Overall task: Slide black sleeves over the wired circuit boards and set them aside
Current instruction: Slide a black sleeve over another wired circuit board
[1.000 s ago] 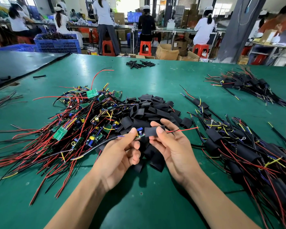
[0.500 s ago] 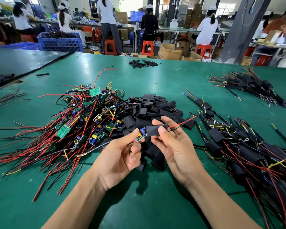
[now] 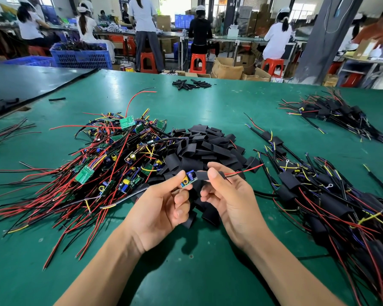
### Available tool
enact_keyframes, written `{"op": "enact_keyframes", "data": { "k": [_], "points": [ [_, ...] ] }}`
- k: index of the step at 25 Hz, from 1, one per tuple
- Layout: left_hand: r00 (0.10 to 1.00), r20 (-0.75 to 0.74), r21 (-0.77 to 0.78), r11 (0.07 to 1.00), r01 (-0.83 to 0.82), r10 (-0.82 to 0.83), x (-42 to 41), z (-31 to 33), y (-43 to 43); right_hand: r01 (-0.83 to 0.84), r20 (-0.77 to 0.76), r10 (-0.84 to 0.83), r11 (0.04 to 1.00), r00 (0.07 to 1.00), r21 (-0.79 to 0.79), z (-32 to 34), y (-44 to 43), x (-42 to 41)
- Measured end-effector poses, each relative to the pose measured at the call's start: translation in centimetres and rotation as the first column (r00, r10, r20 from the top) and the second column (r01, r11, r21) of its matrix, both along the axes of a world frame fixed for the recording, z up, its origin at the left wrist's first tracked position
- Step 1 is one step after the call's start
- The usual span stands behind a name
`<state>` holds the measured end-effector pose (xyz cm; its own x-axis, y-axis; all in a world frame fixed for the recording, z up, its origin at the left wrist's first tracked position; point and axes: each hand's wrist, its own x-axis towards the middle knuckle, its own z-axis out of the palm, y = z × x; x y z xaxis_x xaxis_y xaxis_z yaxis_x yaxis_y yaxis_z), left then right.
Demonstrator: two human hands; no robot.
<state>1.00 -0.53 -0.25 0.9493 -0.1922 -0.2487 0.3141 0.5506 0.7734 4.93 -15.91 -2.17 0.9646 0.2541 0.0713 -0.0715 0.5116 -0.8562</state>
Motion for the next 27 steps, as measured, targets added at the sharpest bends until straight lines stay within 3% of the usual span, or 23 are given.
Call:
{"op": "enact_keyframes", "data": {
  "k": [2,5,9,11,17,22,27],
  "points": [
    [1.000,-0.010,0.038,0.999,0.002,-0.001,0.0,-0.2,-0.1,-0.007,0.014,0.007,1.000,1.000,-0.020,0.0,-0.2,0.1],
    [0.998,0.005,0.166,0.984,-0.067,0.068,0.1,-0.5,-0.4,0.034,0.041,-0.025,0.972,0.999,-0.231,-0.1,-0.3,0.2],
    [0.987,0.049,0.152,0.975,-0.161,0.155,0.3,-0.6,-0.3,0.040,0.042,-0.025,0.913,0.999,-0.405,-0.2,-0.1,0.0],
    [0.987,0.046,0.139,0.978,-0.158,0.153,0.3,-0.5,-0.2,0.024,0.028,-0.015,0.930,0.999,-0.366,-0.1,-0.2,0.1],
    [0.987,0.089,0.128,0.981,-0.143,0.132,0.1,-0.3,-0.2,-0.105,-0.032,0.104,0.993,0.994,-0.050,0.2,-0.7,0.1],
    [0.990,0.060,0.100,0.986,-0.136,0.131,0.1,-0.1,0.0,-0.157,-0.041,0.157,0.987,0.987,0.018,0.4,-0.8,0.1],
    [0.992,0.072,0.090,0.990,-0.112,0.106,0.0,0.1,0.1,-0.146,-0.019,0.145,0.989,0.989,-0.032,0.5,-1.1,0.1]
  ]
}}
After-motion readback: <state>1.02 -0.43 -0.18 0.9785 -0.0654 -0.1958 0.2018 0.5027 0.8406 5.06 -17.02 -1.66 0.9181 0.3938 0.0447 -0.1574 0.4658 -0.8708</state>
